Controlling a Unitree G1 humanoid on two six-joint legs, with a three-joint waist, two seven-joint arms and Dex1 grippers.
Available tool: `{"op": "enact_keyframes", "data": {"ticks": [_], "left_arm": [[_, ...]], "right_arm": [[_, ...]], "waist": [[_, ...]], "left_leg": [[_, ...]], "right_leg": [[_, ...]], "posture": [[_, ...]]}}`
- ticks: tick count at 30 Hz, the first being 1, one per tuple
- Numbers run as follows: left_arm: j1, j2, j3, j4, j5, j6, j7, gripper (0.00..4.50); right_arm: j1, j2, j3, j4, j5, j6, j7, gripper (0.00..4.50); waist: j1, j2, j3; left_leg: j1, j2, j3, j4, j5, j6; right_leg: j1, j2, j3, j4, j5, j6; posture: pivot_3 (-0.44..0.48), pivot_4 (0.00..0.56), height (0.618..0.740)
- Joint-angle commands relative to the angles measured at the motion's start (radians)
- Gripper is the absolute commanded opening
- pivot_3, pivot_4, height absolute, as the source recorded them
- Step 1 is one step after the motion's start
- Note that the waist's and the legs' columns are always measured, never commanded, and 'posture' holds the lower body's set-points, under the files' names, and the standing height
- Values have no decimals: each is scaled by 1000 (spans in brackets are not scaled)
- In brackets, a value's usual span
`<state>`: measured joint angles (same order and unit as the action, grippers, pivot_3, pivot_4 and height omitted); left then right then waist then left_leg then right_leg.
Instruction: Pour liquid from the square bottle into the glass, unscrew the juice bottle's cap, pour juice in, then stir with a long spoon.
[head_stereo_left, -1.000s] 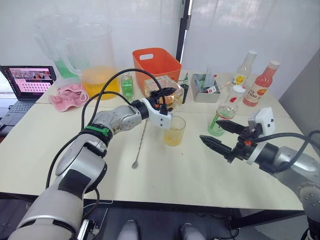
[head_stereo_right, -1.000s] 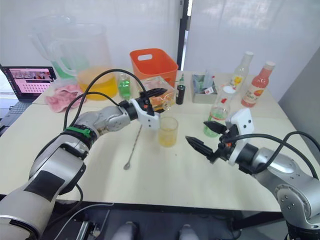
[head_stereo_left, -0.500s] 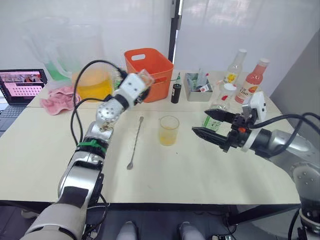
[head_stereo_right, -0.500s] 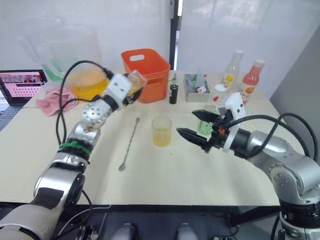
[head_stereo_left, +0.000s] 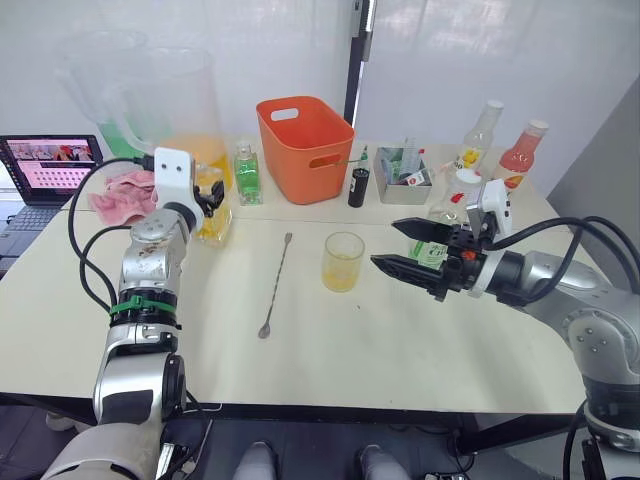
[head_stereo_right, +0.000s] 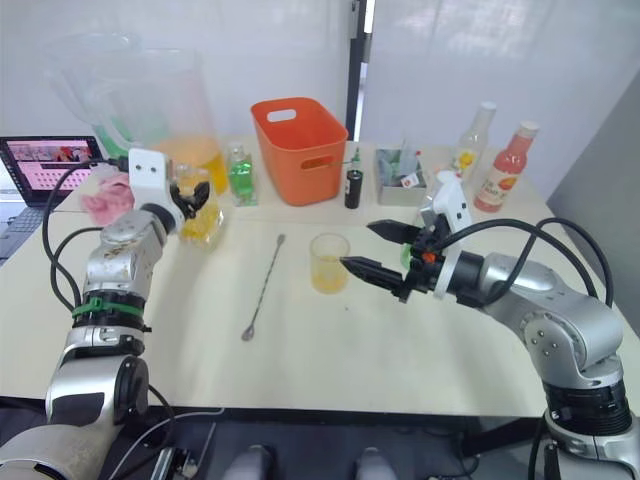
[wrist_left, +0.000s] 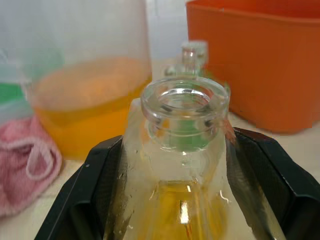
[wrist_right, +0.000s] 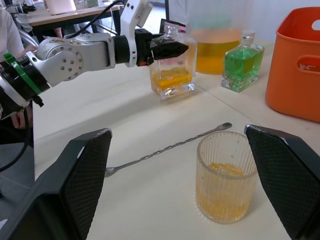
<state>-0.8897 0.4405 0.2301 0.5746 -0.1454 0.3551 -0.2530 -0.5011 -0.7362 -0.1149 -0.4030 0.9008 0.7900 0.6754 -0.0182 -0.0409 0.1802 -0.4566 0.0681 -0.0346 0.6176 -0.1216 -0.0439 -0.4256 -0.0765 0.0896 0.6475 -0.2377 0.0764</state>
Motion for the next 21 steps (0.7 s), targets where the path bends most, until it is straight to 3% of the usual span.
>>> {"op": "enact_keyframes", "data": {"ticks": [1,9,11,13,21], "left_arm": [[-18,27,40,-111,-37,5,-1,2803],[24,40,25,-127,-35,28,-28,2803],[26,38,24,-129,-36,29,-29,3843],[28,38,30,-136,-41,31,-28,4474],[33,33,66,-203,-93,6,-45,4474]], "right_arm": [[-19,-4,-13,-20,-12,-3,6,4500],[-19,6,-14,-24,-14,4,1,4500],[-22,8,-13,-22,-17,4,1,4500],[-24,10,-12,-22,-19,5,1,4500],[-26,11,-13,-22,-24,6,1,4500]], "waist": [[3,0,0],[3,0,0],[3,0,0],[3,0,0],[3,0,0]], "left_leg": [[0,0,0,0,0,0],[0,0,0,0,0,0],[0,0,0,0,0,0],[0,0,0,0,0,0],[1,0,0,0,0,0]], "right_leg": [[0,0,0,0,0,0],[0,0,0,0,0,0],[0,0,0,0,0,0],[0,0,0,0,0,0],[1,0,0,0,0,0]], "posture": [[0,150,703],[0,150,703],[0,150,703],[0,150,703],[0,150,703]]}}
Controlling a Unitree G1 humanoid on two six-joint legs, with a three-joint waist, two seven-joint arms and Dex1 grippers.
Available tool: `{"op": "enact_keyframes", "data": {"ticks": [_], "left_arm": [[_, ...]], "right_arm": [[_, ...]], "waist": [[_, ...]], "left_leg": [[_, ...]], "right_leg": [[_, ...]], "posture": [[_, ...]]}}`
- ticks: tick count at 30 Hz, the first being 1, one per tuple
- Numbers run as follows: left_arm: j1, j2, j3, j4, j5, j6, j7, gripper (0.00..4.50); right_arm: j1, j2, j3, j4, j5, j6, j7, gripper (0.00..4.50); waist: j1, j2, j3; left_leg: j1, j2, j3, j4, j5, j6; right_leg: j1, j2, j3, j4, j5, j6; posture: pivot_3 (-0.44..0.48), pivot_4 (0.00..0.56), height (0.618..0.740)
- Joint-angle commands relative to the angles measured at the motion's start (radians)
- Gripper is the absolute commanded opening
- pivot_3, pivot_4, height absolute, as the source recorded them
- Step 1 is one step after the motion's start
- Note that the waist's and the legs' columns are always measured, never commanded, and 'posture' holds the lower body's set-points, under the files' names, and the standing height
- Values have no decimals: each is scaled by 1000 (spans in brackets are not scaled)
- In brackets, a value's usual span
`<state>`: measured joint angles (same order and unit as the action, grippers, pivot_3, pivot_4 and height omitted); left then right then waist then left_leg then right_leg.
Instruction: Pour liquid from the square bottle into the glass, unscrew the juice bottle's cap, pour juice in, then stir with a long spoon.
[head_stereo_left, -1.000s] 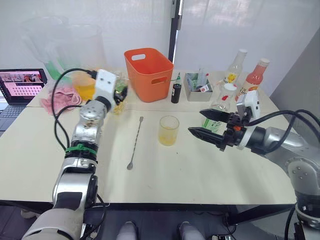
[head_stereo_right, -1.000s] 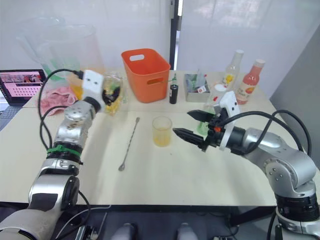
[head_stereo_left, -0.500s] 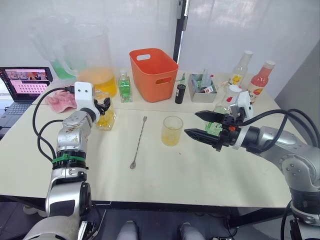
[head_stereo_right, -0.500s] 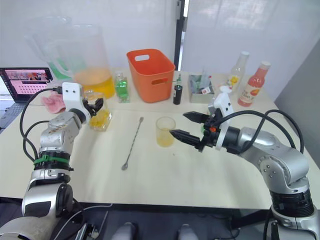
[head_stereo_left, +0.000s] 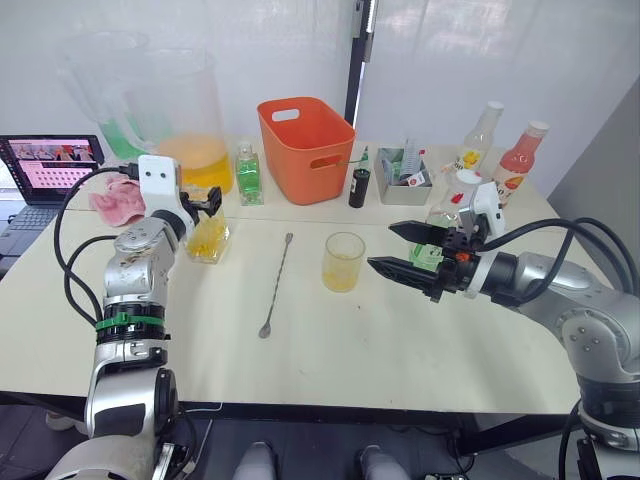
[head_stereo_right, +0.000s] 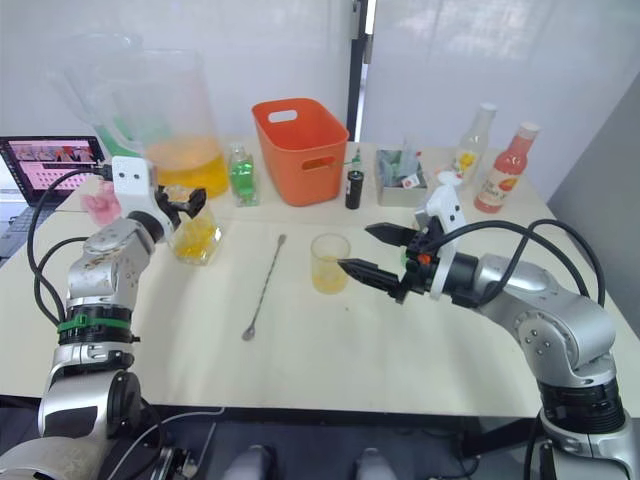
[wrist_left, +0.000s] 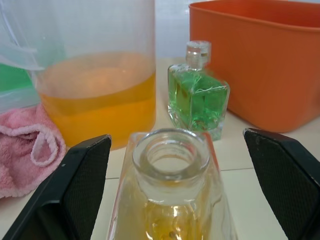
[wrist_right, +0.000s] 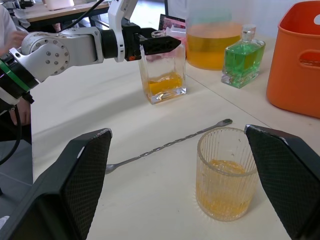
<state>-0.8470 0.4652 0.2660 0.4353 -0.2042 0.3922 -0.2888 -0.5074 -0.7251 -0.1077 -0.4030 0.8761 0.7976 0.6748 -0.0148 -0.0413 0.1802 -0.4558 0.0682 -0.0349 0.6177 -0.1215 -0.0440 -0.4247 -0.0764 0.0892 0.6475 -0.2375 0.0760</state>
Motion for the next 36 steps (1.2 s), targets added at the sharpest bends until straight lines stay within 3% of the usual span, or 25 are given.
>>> {"op": "enact_keyframes", "data": {"ticks": [1,12,18,21,25,28,36], "left_arm": [[-12,6,36,-72,-43,-44,-13,4474],[-64,12,32,-219,-162,-54,-134,4474],[21,158,-52,-398,-366,155,-539,4474],[87,225,-64,-481,-470,274,-655,4474],[166,267,-109,-525,-428,232,-716,4474],[242,302,-142,-524,-323,114,-729,4474],[465,309,-68,-451,-351,-26,-865,4474]], "right_arm": [[-20,1,-20,-21,0,-3,2,4500],[-19,3,-21,-17,-5,-4,2,4500],[32,-22,-46,-26,-46,-11,-4,4500],[99,-34,-79,-49,-45,-7,-10,4500],[190,-51,-103,-83,-87,-32,-23,4500],[281,-50,-127,-123,-124,-60,-33,4500],[503,47,-192,-201,-212,-167,-120,4500]], "waist": [[0,0,0],[0,0,0],[-6,0,0],[-9,0,0],[-6,0,0],[-2,0,0],[-2,0,0]], "left_leg": [[0,0,0,0,0,0],[0,0,0,0,0,0],[1,0,0,0,0,0],[2,1,0,-1,0,0],[2,1,0,-1,0,0],[3,1,1,-1,0,0],[4,1,2,-1,0,0]], "right_leg": [[0,0,0,0,0,0],[1,0,0,0,0,0],[1,0,0,0,0,0],[1,0,0,0,-1,-1],[1,0,0,0,-1,-1],[2,0,0,0,-2,-2],[1,0,1,0,-3,-2]], "posture": [[0,150,703],[0,150,703],[0,150,703],[0,150,703],[0,150,703],[0,150,703],[0,150,703]]}}
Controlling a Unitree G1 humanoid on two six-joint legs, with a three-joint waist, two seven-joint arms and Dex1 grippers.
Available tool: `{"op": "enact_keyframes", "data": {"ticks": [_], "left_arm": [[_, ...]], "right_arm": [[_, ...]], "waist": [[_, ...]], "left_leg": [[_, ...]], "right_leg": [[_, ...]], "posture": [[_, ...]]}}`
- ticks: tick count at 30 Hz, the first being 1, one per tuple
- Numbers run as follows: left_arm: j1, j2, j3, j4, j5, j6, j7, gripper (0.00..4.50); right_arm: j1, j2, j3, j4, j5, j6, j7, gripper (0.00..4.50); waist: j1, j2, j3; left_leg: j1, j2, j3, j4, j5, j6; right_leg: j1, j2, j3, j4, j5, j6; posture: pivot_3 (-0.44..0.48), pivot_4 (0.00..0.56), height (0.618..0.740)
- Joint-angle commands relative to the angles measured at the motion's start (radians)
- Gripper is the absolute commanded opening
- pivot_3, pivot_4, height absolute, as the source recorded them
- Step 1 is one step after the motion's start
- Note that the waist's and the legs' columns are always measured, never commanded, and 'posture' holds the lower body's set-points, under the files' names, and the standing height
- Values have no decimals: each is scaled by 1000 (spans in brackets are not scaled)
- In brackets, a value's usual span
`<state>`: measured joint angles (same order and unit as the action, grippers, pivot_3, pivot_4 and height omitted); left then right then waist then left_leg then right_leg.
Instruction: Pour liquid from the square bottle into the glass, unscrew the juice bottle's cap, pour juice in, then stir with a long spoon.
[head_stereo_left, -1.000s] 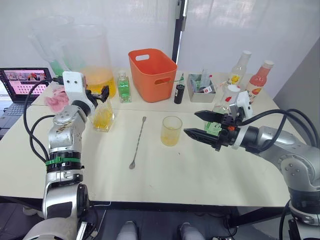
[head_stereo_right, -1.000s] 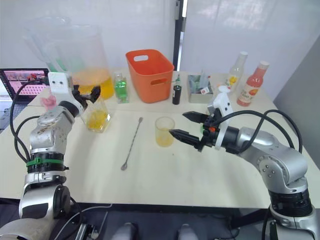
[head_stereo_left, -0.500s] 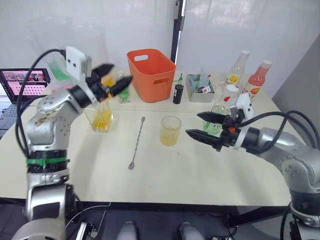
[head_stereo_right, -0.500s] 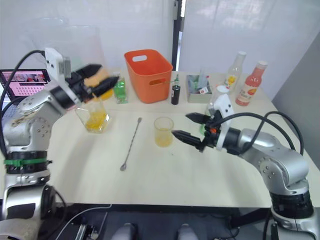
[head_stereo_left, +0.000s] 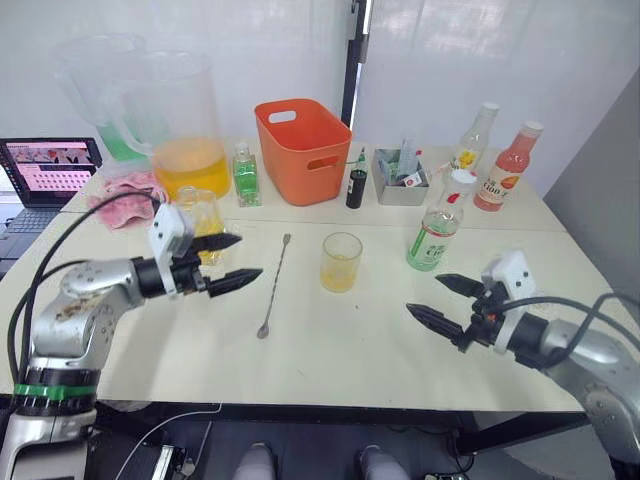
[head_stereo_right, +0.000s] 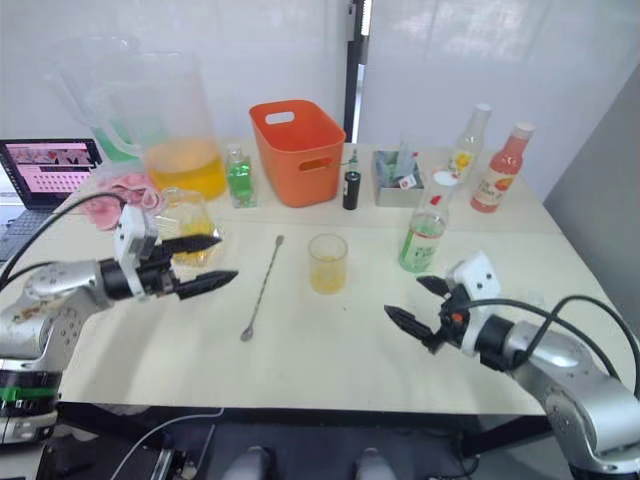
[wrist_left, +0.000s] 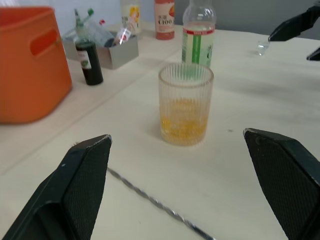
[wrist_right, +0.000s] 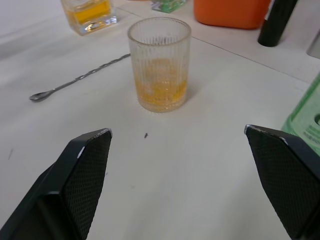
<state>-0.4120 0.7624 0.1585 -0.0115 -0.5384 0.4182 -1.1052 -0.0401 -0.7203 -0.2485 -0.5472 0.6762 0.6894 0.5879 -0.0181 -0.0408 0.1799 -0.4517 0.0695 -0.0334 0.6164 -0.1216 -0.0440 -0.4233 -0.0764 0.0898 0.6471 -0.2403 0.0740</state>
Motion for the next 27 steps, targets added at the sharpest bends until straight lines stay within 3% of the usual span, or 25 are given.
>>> {"op": "enact_keyframes", "data": {"ticks": [1,6,13,20,27], "left_arm": [[46,7,44,3,-19,-59,-57,4474],[137,-16,49,30,1,-113,-66,4474],[189,-58,90,-8,-33,-179,-53,4474],[268,-83,134,-118,-58,-185,-5,4474],[333,-85,172,-260,-145,-117,44,4474]], "right_arm": [[53,62,-59,-62,-14,-71,-45,4500],[133,179,-99,-49,-40,-153,-103,4500],[78,159,-147,83,-72,-227,-69,4500],[-241,57,-95,384,-148,-250,-21,4500],[-535,48,14,635,-227,-269,30,4500]], "waist": [[2,0,0],[3,0,-1],[3,0,-1],[-15,1,-1],[-25,1,-1]], "left_leg": [[0,0,0,0,0,0],[1,0,1,0,0,0],[2,1,2,0,0,0],[6,2,6,-2,0,0],[6,2,6,-3,0,0]], "right_leg": [[0,0,0,0,-1,0],[1,0,0,0,-5,-1],[1,-1,0,-1,-6,-3],[2,0,3,0,-6,-4],[2,0,5,0,-6,-4]], "posture": [[0,150,703],[0,150,703],[0,150,703],[0,150,703],[0,150,703]]}}
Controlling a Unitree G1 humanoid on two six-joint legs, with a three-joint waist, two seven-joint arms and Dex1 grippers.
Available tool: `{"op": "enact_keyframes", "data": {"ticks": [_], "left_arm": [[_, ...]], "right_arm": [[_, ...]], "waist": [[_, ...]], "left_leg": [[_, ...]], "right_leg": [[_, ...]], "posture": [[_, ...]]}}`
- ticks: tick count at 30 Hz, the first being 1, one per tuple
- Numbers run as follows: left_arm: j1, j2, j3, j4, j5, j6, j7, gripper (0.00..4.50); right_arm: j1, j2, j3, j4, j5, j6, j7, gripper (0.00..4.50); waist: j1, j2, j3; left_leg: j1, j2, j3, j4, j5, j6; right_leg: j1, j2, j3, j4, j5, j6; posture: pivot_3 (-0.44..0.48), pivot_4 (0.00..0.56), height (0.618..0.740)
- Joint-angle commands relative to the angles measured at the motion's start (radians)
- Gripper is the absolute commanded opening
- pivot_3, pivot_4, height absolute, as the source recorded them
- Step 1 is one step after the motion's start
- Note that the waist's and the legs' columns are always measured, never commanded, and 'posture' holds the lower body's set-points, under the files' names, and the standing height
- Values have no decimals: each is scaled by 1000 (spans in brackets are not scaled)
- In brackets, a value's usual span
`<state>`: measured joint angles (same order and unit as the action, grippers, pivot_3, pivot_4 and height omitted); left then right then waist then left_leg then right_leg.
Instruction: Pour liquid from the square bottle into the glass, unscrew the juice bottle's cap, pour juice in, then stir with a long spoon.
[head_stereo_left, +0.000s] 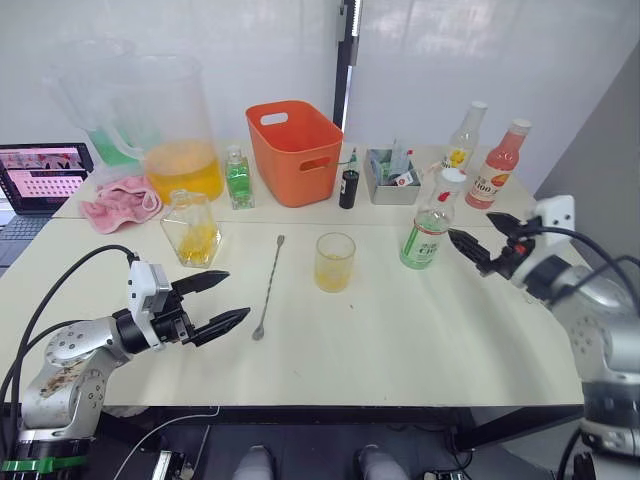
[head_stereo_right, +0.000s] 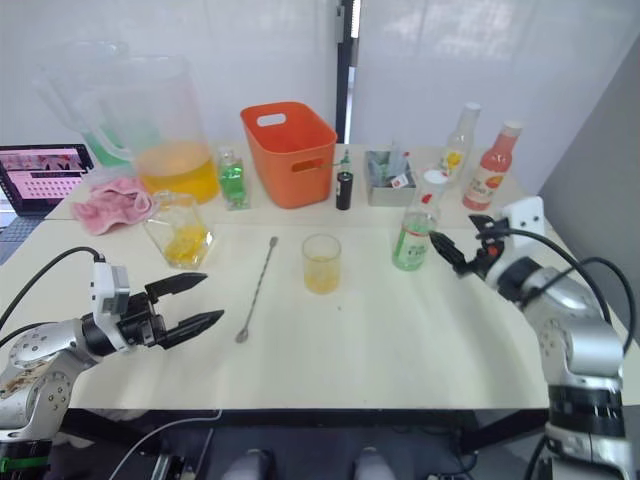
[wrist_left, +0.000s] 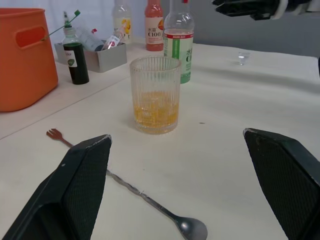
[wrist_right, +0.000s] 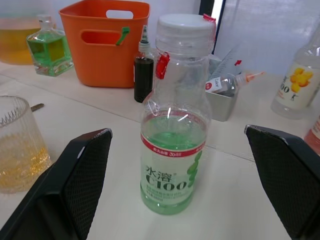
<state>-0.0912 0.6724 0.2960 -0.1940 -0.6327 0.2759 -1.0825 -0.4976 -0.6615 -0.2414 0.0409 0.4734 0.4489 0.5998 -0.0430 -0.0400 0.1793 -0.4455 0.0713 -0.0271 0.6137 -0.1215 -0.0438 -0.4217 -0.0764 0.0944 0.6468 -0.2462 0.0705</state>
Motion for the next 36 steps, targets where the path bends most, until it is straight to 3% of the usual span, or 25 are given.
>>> {"op": "enact_keyframes", "data": {"ticks": [1,10,19,29,36], "left_arm": [[19,6,39,-93,-60,33,28,4474],[31,-9,27,-244,-72,60,147,4474],[34,-17,20,-279,-37,33,204,4474],[21,-33,-18,-272,-20,20,219,4500],[-11,-27,-45,-220,-2,1,187,4500]], "right_arm": [[-102,-9,14,70,-30,-29,23,4500],[-265,28,65,243,-75,-48,73,4500],[-348,81,54,403,-100,-107,83,4500],[-393,104,58,492,-137,-182,66,1421],[-332,75,17,329,-102,-122,62,1341]], "waist": [[0,0,0],[2,0,0],[0,0,0],[-1,0,0],[1,1,0]], "left_leg": [[0,0,0,-1,0,0],[0,0,0,-2,0,0],[0,0,0,-2,0,0],[0,0,0,-2,0,0],[0,0,0,-3,0,0]], "right_leg": [[0,0,0,0,2,3],[0,0,0,-1,3,6],[-1,1,0,0,4,6],[-1,1,0,-1,4,5],[-1,1,0,0,4,6]], "posture": [[0,150,703],[0,150,703],[0,150,703],[0,150,703],[0,150,703]]}}
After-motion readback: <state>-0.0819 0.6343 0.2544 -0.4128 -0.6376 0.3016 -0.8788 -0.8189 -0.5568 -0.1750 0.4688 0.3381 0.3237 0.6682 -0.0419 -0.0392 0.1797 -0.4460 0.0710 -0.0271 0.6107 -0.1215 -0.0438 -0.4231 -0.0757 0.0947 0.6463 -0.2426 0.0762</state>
